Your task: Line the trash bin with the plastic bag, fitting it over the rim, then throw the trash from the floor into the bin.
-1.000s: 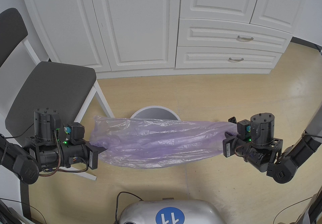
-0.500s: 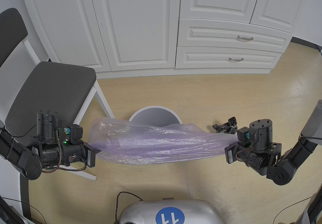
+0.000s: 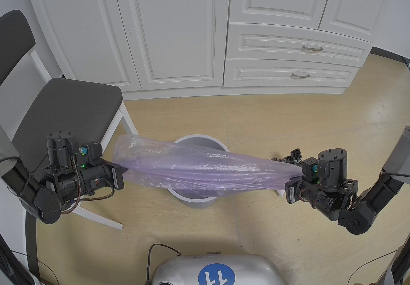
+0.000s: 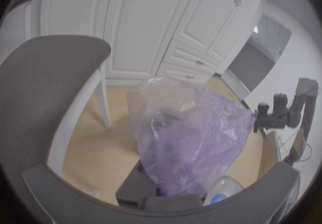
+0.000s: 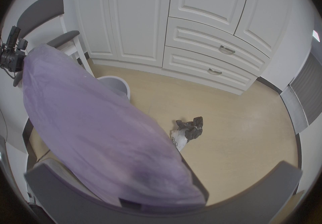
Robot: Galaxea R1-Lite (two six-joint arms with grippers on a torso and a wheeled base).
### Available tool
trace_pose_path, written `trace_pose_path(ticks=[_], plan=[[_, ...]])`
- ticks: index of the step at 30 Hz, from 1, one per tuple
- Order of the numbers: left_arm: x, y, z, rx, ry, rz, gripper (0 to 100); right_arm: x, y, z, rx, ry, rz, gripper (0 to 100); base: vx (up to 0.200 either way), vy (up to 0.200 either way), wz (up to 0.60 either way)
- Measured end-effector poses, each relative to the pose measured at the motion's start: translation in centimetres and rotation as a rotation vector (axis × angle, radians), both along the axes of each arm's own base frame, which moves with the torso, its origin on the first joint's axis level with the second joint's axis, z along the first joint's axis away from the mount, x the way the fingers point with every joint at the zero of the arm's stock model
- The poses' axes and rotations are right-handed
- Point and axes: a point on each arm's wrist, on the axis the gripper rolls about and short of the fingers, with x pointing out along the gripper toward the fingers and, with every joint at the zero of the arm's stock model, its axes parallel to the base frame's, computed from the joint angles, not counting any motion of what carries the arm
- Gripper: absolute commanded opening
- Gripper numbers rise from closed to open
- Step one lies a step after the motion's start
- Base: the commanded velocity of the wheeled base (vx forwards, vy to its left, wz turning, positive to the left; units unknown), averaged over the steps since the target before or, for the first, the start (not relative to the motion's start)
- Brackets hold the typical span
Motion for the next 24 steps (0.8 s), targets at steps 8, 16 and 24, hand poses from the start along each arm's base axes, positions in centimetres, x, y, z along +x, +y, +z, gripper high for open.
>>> trace_pose_path(ticks=[8,16,24], plan=[[0.8,-0.3,0.5,-0.088,-0.103,0.024,0,1.0,0.8,1.9,0.102,-0.207,0.000,0,0.000,0.000,0.00],[0.6,-0.2,0.4,-0.095,-0.114,0.030,0,1.1,0.8,1.2,0.013,-0.250,-0.043,0,0.000,0.000,0.00],[0.4,-0.2,-0.1,-0.080,-0.051,0.031,0,1.0,0.7,0.5,-0.037,-0.203,-0.084,0,0.000,0.000,0.00]])
